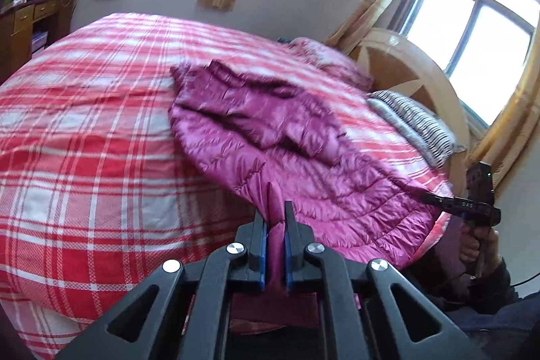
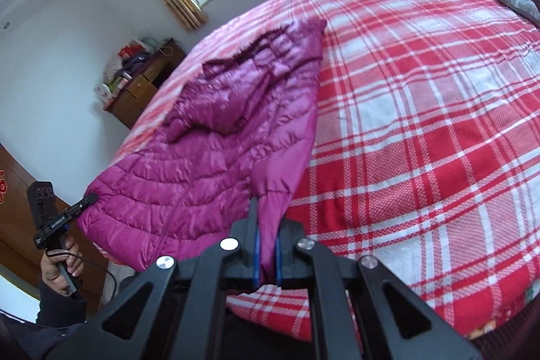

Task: Fold large clothes

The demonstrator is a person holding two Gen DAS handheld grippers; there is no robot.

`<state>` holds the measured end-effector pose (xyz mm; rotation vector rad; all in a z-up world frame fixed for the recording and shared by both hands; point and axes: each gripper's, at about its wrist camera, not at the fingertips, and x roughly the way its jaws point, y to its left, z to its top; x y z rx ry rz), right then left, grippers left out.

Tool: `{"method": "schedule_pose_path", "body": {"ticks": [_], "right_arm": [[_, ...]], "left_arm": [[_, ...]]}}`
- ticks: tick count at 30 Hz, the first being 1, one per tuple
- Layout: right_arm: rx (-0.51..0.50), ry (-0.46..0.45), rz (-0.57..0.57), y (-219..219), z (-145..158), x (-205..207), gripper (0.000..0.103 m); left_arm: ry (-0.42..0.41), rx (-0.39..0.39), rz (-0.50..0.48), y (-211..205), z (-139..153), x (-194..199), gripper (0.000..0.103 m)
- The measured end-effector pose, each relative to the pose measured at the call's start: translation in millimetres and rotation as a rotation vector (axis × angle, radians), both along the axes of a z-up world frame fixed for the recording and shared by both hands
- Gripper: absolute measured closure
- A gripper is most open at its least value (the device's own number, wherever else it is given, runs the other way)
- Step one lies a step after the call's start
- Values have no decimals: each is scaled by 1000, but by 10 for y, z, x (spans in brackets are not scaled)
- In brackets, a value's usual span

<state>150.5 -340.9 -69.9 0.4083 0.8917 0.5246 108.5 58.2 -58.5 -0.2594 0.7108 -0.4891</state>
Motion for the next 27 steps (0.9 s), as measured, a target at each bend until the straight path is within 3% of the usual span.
{"method": "schedule_pose_path", "body": {"ticks": [7, 12, 15, 21, 24, 27], "right_arm": [[131, -100, -44, -214, 632, -145, 95], [192, -161, -54, -253, 946, -225, 95], [185, -201, -55, -232, 1105, -267, 95], [208, -166, -108, -336, 1038, 114, 95], [200, -127, -120, -232, 937, 483, 95], [187, -92, -141, -129, 847, 806, 95]], "left_arm": [[-92, -47, -20, 138, 491, -119, 97], [-128, -101, -33, 223, 715, -203, 97], [-165, -87, -61, 153, 818, -275, 97], [-110, -90, -42, 237, 650, 76, 97], [-57, -103, -26, 302, 518, 477, 97], [-21, -67, 3, 283, 411, 896, 97]]}}
